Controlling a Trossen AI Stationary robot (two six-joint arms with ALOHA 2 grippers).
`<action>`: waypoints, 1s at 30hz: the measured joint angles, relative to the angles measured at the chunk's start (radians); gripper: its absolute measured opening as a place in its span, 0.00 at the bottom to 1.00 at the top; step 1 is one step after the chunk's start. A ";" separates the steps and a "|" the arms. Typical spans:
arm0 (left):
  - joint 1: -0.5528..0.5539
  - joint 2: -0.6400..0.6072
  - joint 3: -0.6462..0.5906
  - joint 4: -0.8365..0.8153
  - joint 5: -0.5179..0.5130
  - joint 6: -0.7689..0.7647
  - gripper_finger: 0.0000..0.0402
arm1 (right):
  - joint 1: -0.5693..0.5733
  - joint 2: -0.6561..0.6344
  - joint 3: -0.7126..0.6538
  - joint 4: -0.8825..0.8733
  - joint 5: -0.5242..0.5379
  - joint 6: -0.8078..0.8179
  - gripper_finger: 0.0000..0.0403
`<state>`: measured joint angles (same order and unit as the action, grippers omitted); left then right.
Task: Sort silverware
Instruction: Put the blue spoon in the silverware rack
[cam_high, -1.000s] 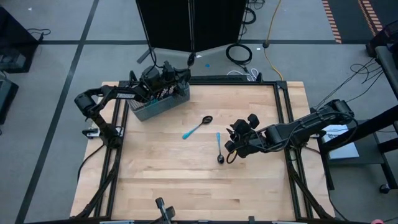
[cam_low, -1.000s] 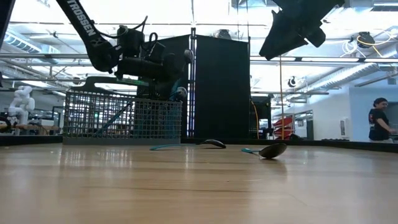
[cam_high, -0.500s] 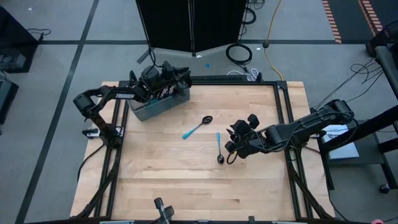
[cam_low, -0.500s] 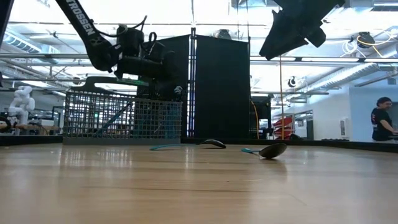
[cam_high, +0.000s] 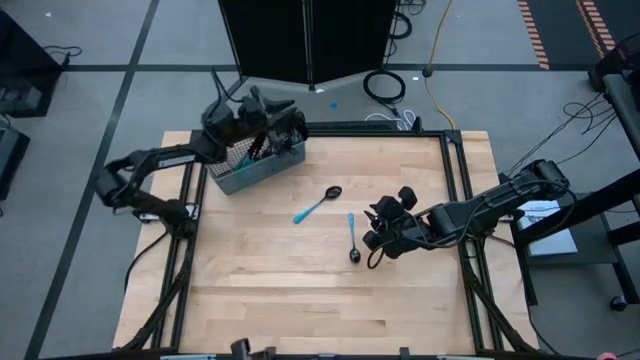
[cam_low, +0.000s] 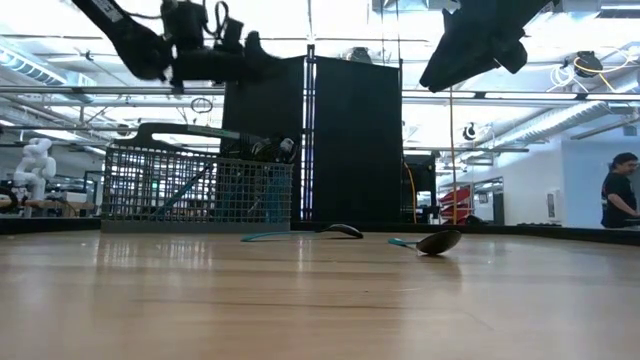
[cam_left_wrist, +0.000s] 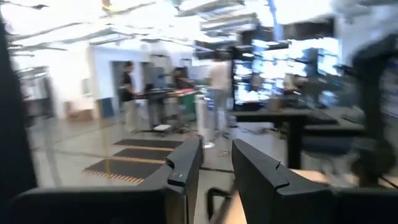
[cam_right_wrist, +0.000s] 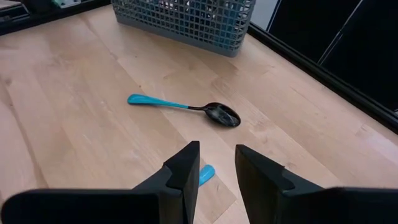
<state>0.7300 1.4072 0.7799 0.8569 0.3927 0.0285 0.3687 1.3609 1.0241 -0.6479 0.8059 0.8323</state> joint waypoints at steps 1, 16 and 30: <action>-0.005 -0.027 0.000 -0.033 0.025 0.021 0.23 | 0.000 0.000 0.000 0.000 0.000 0.004 0.24; -0.352 -0.248 0.000 -0.731 0.027 0.300 0.23 | -0.003 0.025 0.000 -0.007 0.001 0.065 0.24; -0.696 0.225 0.040 -0.597 -0.274 0.309 0.23 | -0.009 0.025 0.000 -0.009 -0.027 0.062 0.24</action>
<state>0.0342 1.6324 0.8201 0.2594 0.1187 0.3375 0.3599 1.3861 1.0237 -0.6569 0.7790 0.8941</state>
